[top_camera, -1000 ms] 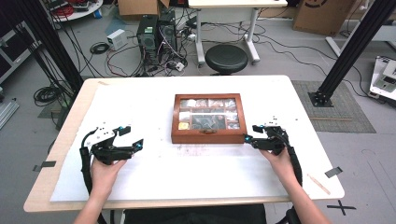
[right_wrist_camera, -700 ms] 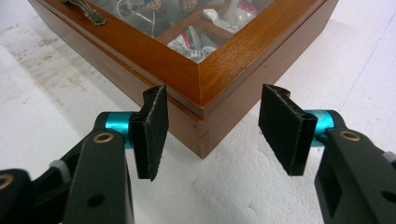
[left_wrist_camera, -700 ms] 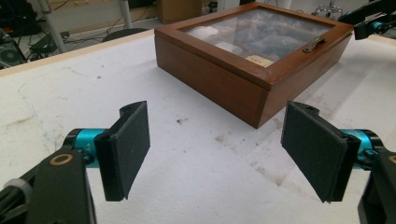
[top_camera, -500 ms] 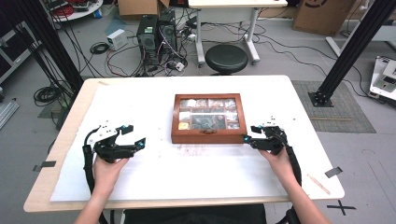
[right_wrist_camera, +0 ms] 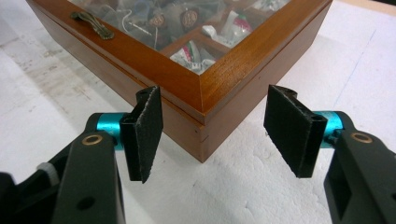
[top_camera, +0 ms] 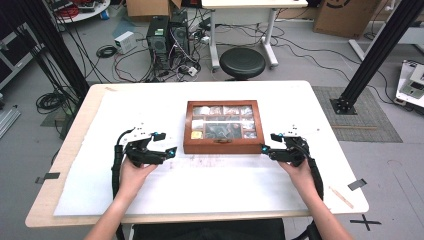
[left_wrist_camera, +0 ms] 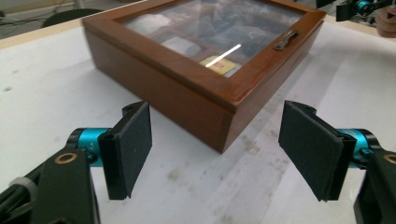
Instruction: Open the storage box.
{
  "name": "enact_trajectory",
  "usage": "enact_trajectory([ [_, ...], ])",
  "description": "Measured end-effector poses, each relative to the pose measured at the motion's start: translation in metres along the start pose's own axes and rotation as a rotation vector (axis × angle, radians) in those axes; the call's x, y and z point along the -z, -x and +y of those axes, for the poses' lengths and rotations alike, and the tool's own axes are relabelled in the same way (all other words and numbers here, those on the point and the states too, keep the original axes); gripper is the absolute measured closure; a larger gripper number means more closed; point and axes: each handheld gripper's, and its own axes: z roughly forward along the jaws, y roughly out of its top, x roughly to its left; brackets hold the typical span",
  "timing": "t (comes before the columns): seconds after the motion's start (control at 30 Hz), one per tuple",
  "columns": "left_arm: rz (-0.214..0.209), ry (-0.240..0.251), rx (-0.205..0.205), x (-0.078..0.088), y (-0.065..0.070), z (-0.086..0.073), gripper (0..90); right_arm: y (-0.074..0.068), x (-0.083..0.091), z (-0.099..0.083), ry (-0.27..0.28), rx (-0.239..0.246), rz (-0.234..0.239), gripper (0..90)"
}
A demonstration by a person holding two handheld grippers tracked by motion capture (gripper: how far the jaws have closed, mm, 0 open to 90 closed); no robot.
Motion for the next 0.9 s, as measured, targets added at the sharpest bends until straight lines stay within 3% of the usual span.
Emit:
enact_trajectory([
  [0.33,-0.012,-0.086,-0.014,-0.027,0.004,0.004,30.6,0.000,0.012,-0.001,0.077,-0.015,-0.023,32.0],
  [0.57,-0.017,-0.098,0.006,-0.032,0.000,0.002,37.4,-0.001,0.022,0.000,0.143,-0.015,-0.048,31.5],
  [0.7,-0.021,-0.138,0.000,-0.037,0.001,0.001,40.9,-0.001,0.023,0.000,0.149,-0.018,-0.050,31.4],
  [0.9,-0.026,-0.158,0.003,-0.040,0.000,0.001,48.7,-0.001,0.024,-0.001,0.157,-0.023,-0.054,31.4],
])
